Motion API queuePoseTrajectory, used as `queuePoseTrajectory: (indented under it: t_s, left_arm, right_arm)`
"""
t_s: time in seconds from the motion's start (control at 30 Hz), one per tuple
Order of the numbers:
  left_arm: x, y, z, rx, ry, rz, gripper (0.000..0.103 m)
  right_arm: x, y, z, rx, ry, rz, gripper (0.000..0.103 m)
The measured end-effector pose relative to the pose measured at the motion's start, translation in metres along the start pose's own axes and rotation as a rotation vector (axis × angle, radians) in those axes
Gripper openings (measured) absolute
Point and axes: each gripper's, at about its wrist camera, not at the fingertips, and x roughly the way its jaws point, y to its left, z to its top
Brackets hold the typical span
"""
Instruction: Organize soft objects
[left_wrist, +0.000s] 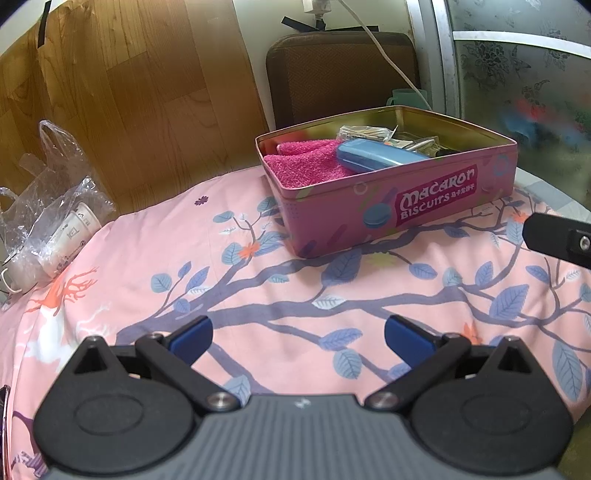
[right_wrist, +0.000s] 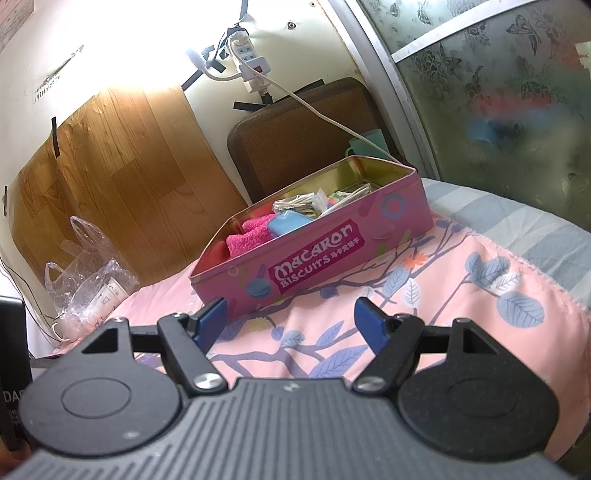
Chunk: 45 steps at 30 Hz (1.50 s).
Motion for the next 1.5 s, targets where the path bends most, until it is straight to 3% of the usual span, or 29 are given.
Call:
queuePoseTrajectory:
  t_s: [1.5]
  left_arm:
    - [0.0047, -0.0046, -0.0026, 0.028, 0.018, -0.018, 0.103]
  right_arm:
    - [0.0015, -0.0021, -0.0048, 0.02, 0.01, -0.003, 0.078]
